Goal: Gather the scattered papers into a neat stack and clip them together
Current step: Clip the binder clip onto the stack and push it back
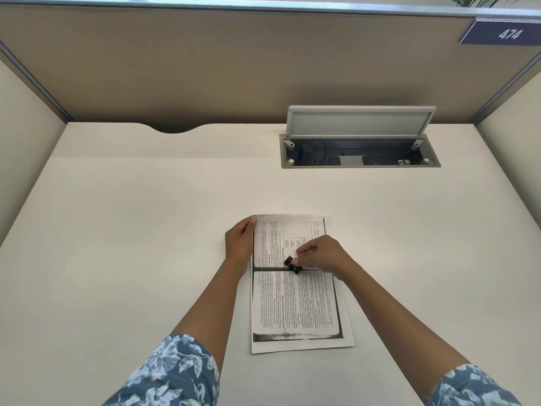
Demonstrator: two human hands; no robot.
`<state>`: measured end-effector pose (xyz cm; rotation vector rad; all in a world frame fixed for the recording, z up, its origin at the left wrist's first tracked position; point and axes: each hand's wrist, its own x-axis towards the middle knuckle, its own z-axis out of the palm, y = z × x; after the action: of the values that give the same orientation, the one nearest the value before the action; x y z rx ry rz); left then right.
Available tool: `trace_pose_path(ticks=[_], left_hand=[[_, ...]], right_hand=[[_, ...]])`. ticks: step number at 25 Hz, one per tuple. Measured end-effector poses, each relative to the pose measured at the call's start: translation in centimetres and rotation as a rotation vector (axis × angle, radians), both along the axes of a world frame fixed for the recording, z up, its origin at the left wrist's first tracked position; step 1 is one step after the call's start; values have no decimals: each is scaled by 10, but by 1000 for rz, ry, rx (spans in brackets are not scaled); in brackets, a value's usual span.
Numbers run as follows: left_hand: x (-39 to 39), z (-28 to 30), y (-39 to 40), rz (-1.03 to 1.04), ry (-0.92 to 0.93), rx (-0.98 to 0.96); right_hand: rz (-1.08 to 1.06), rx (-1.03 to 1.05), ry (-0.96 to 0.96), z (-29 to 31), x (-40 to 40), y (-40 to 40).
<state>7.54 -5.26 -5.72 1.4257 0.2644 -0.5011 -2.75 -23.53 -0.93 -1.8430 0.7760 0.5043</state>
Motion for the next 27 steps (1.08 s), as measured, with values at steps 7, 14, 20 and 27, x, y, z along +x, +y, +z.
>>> trace_pose_path(ticks=[7, 14, 20, 27], left_hand=[[-1, -3, 0, 0, -19, 5], [-6, 0, -4, 2, -59, 25], [-8, 2, -4, 5, -61, 19], [-10, -1, -7, 39, -51, 25]], right_hand=[[-18, -111, -315, 20, 29, -3], [100, -372, -495, 37, 68, 3], [286, -522, -489, 40, 87, 4], [448, -617, -403, 40, 100, 3]])
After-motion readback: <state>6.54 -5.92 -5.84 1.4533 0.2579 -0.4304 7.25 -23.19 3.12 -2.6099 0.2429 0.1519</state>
